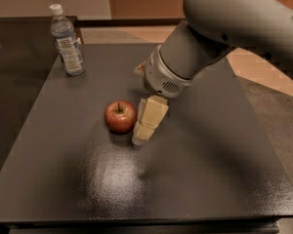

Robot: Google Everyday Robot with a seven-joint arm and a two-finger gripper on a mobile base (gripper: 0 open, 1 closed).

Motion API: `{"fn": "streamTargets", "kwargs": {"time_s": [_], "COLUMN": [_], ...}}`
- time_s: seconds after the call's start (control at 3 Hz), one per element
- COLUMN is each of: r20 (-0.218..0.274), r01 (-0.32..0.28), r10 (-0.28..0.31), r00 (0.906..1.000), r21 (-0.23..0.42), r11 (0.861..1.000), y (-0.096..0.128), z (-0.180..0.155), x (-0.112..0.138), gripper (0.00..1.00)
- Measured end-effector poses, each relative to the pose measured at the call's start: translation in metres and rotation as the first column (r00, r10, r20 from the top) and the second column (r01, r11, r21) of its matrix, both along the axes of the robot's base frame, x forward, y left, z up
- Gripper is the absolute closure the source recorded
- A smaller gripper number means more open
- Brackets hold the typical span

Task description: Move apple near blue plastic bottle

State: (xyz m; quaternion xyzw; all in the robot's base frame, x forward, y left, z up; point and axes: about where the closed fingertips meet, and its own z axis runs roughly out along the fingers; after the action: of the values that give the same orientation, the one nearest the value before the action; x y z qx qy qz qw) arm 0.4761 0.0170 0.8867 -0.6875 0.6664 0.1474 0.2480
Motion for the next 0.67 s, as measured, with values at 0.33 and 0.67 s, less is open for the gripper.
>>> {"fn": "streamTargets", "kwargs": {"time_s": [0.33,0.67], "r20": [-0.031,-0.052], "r01": [-0.044,-0.078], "r10": [0.044,0.079], "r00": [0.9986,0.9955], "r21": [0.008,0.011], "r11": [0.999,0.997], "y": [0.023,0.039], "z": [-0.017,-0.03], "x": [0.0,-0.004], "gripper": [0.0,0.0]}}
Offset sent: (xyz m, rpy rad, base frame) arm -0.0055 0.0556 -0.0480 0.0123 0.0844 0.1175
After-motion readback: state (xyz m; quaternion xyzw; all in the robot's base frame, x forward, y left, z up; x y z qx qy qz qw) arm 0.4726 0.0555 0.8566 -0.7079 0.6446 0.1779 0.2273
